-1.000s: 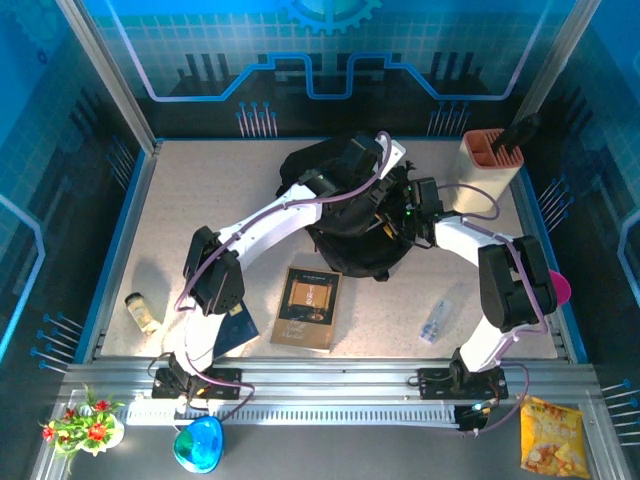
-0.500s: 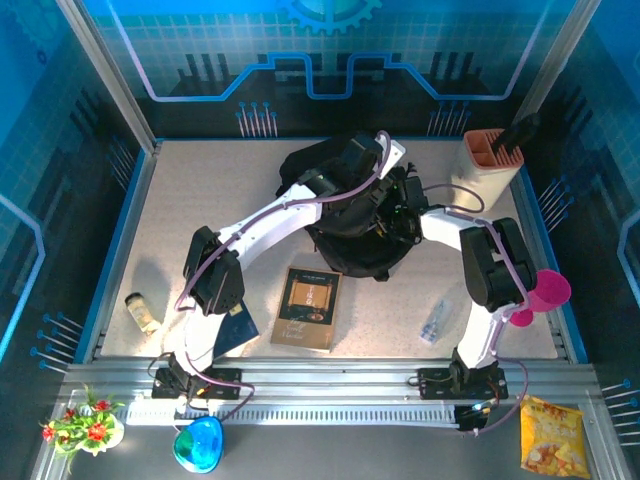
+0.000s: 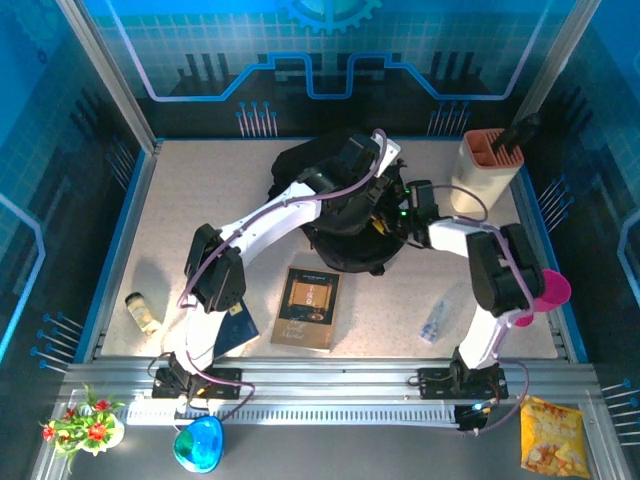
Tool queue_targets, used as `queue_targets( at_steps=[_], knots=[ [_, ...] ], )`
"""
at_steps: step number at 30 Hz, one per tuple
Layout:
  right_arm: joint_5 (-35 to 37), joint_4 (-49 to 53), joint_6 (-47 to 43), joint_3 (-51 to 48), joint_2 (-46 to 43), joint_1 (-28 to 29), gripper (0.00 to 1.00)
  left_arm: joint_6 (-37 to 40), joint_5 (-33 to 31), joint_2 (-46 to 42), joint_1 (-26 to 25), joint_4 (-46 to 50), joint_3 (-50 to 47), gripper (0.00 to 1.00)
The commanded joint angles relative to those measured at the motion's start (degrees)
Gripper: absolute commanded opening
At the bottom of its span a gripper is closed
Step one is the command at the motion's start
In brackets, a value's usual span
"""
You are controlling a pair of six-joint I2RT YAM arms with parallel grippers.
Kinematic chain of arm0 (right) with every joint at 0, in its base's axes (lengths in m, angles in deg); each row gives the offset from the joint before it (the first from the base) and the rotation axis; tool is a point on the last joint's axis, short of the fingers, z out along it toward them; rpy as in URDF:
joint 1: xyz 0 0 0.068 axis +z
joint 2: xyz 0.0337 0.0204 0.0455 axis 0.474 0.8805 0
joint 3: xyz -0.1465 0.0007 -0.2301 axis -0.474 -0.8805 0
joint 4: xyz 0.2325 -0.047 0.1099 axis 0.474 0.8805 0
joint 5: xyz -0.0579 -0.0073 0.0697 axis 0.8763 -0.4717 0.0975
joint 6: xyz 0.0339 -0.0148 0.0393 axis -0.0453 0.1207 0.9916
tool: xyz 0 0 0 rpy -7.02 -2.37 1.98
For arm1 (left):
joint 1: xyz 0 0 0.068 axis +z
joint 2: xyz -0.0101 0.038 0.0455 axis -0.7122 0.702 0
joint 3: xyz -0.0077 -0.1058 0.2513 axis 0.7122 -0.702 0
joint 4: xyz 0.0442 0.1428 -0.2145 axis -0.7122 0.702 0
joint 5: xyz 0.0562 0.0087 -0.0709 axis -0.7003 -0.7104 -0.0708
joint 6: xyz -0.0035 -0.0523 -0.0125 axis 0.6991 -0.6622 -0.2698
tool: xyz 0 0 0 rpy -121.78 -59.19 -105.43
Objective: Pack the student bag
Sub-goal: Place the book in the student bag, then close the student bag at the top-center of the table.
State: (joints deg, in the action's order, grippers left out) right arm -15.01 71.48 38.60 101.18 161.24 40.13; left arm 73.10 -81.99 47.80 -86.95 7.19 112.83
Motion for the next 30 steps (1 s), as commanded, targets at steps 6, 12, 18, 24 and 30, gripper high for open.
queue_targets(
  at_steps=[6, 12, 18, 24, 30],
  knots=[
    [4.1, 16.7, -11.7, -9.2, -26.4, -7.3, 0.61, -4.1, 4.5, 2.8, 0.3, 0.2, 1.3, 0.08],
    [11.6, 32.0, -22.3, -9.2, -41.1, -10.2, 0.77, -9.5, 6.5, -1.3, 0.4, 4.8, -2.5, 0.39],
    [12.9, 41.0, -29.3, -5.6, -47.9, -8.1, 0.79, -23.6, 8.8, -14.7, 2.9, 1.6, -20.8, 0.71],
    [16.2, 42.5, -30.8, -2.6, -43.4, 4.6, 0.79, -35.3, 8.0, -28.4, 8.0, -1.3, -41.6, 0.84],
    [20.8, 39.8, -31.2, 1.7, -33.0, 21.5, 0.77, -39.7, 5.3, -39.2, 11.8, -0.4, -58.1, 0.98]
  ],
)
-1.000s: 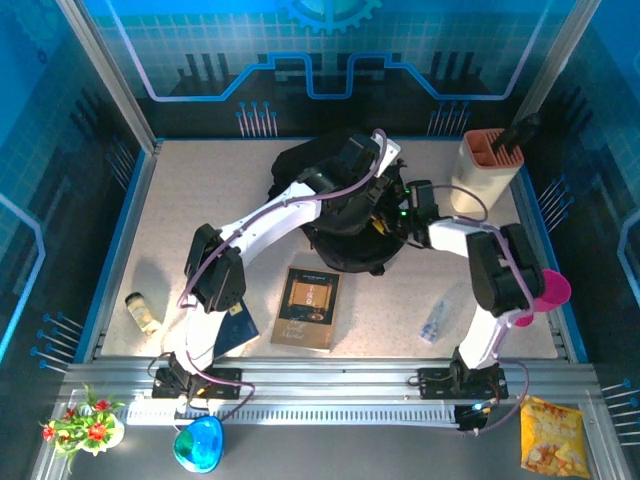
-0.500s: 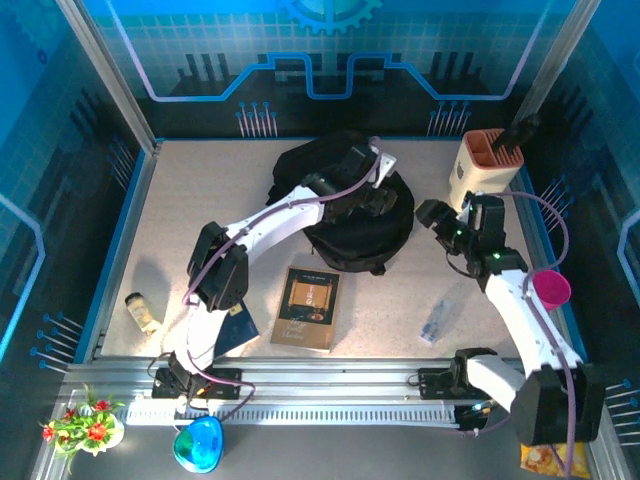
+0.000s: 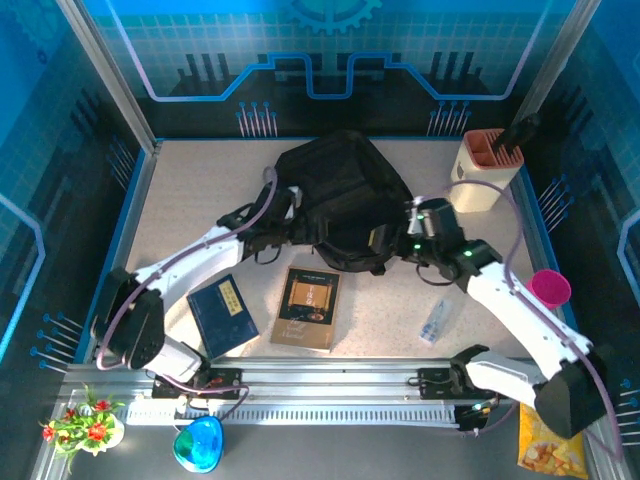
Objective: Pack the student bag
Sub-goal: Close the student bag at the top-center of the table, then rotate the book at the center of the table.
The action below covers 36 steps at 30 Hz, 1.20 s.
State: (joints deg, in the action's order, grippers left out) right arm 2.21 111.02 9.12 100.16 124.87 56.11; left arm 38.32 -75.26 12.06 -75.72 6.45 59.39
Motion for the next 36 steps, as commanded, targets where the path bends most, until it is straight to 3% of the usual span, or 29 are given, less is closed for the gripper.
queue_targets(
  at_steps=[1, 5, 14, 21, 31, 36],
  knots=[
    [4.7, 0.1, -2.1, 3.8, 5.4, 8.0, 0.77, -5.5, -1.6, -4.9, 1.0, 0.5, -6.8, 0.99],
    [5.7, -1.2, -2.6, 7.0, 14.7, 14.7, 0.74, -8.4, -1.2, -9.1, 2.1, 0.9, -13.6, 0.99],
    [1.9, -2.1, -3.2, 13.7, 33.1, 21.2, 0.63, -10.7, 1.0, -12.5, 4.0, 2.4, -19.0, 0.99],
    [-3.4, -0.9, -6.3, 19.9, 43.3, 22.1, 0.59, -11.9, 1.8, -13.6, 6.1, 1.5, -21.5, 0.99],
    [-2.1, 0.2, -10.3, 37.1, 59.6, 20.2, 0.56, -15.3, -0.3, -17.9, 10.9, 2.8, -25.5, 0.99],
    [-4.2, -0.6, -11.1, 42.2, 58.6, 18.9, 0.51, -16.7, 2.0, -20.7, 12.8, 2.6, -26.8, 0.96]
  ],
)
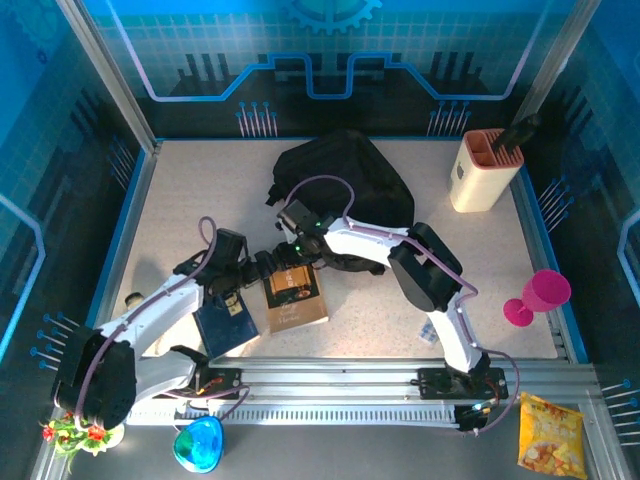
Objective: Pack the student bag
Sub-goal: Rotate the book at the center of the table, then pick up the book at the center of the table.
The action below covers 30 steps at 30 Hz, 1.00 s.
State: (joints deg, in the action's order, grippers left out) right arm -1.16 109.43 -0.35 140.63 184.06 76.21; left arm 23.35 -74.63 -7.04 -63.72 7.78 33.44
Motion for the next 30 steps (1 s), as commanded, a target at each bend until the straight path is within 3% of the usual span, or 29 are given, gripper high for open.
queue_targets(
  at_steps=[1, 7, 13, 20, 25, 30],
  knots=[
    [-0.5, 0.6, -1.8, 0.7, -2.8, -1.3, 0.52, -1.7, 2.2, -1.8, 0.9, 1.3, -0.8, 0.94],
    [1.9, -0.3, -0.4, -9.3, -12.2, -2.3, 0.52, -3.2, 7.6, -0.1, 0.7, 0.1, -1.3, 0.76],
    [-0.1, -0.3, 1.3, -14.8, -11.8, -2.3, 0.47, -4.0, 12.1, 5.7, 0.8, -4.6, -2.2, 0.59],
    [-0.8, -0.2, 1.7, -15.2, -8.8, -2.2, 0.41, -3.4, 14.3, 10.9, 0.7, -7.8, -2.6, 0.57],
    [0.0, 1.0, 1.8, -14.7, -6.6, -2.4, 0.42, -3.1, 15.9, 13.3, 0.7, -9.5, -2.9, 0.64],
    [-0.3, 1.4, 2.3, -14.9, -4.9, -2.3, 0.43, -3.3, 19.2, 15.7, 0.7, -12.5, -3.2, 0.64]
  ],
)
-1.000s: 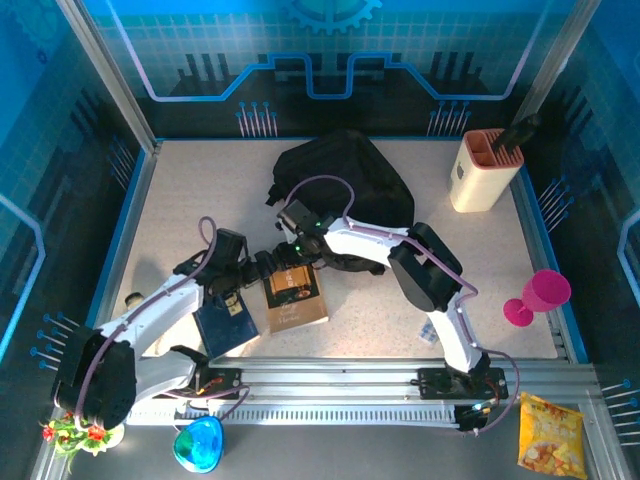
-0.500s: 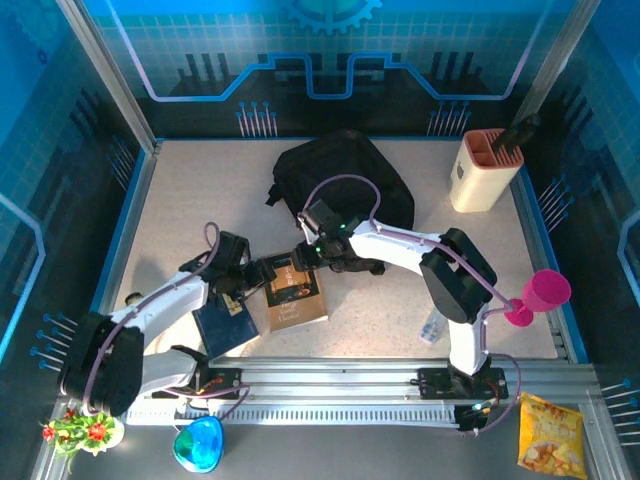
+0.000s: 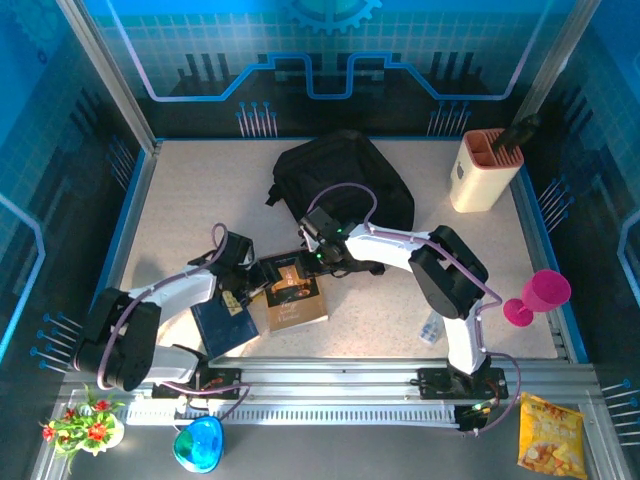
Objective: Pack the student bag
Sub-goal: Pick up the book at the center of the table.
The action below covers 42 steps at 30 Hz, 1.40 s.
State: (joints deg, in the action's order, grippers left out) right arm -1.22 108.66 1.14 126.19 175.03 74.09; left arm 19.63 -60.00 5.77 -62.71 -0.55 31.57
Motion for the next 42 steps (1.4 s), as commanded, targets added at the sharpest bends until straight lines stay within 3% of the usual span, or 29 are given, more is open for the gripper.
queue_targets(
  at_steps=[1, 11, 17, 26, 32, 35, 42],
  knots=[
    [-0.4, 2.1, 1.1, -0.5, 4.3, -0.2, 0.43, 0.5, 5.1, 3.1, -0.3, -4.6, -1.3, 0.64],
    [-0.6, 1.7, 2.8, -1.7, 5.6, -0.9, 0.43, 2.2, 12.5, -5.7, -0.3, -6.2, 0.6, 0.49],
    [-1.2, 0.3, 3.9, -3.1, 5.5, -1.9, 0.43, -1.6, 15.3, -11.7, -0.3, -12.1, -1.3, 0.48],
    [-2.2, -0.5, 4.4, -3.7, 6.5, -2.4, 0.42, -5.0, 15.9, -5.4, -0.3, -18.3, -3.1, 0.42],
    [-2.0, -0.9, 4.5, -4.0, 6.5, -2.8, 0.42, -5.0, 13.0, -4.0, -0.2, -17.7, -3.0, 0.37],
    [-2.5, -1.8, 3.9, -4.2, 4.5, -2.8, 0.42, -4.4, 11.4, -4.4, -0.3, -15.6, -2.2, 0.28],
    [-6.7, -7.4, 3.4, -5.4, -10.0, -4.7, 0.5, -1.0, 2.3, -12.5, 1.1, -1.4, 2.7, 0.13]
  ],
)
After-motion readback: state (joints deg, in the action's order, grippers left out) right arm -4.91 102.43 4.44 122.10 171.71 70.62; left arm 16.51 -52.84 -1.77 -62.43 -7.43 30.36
